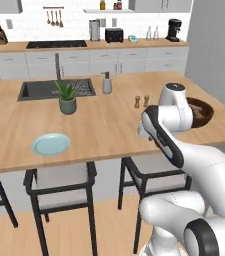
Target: Place one bun and one sausage from the bowl on each plate.
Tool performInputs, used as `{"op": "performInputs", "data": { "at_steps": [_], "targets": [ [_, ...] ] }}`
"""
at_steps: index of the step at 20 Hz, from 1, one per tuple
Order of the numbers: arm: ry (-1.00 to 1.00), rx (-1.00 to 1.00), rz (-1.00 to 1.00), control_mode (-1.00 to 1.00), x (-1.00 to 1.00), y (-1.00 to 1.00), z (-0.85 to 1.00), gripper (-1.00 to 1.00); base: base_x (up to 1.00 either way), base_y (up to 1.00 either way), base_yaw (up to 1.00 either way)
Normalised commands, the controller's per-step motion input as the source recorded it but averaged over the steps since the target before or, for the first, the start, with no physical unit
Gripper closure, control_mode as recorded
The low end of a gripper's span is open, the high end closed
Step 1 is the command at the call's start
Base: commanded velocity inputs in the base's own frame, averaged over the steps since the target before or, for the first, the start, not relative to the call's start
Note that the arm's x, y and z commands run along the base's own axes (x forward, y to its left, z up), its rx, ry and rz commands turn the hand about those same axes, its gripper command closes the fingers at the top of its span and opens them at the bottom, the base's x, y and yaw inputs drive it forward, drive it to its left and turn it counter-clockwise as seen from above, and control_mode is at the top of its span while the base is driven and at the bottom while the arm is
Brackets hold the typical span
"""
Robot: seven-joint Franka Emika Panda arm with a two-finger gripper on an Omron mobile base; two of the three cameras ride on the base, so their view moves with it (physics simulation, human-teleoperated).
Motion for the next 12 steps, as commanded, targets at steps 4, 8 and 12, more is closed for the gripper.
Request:
{"op": "performInputs", "data": {
  "at_steps": [4, 8, 12],
  "targets": [
    [0.00, 0.00, 0.00, 1.00, 0.00, 0.00, 0.00, 1.00, 0.45, 1.00, -0.07],
    [0.00, 0.00, 0.00, 1.00, 0.00, 0.00, 0.00, 1.00, 0.38, 1.00, -0.12],
    [0.00, 0.00, 0.00, 1.00, 0.00, 0.00, 0.00, 1.00, 0.03, 0.95, -0.03]
  ]
}}
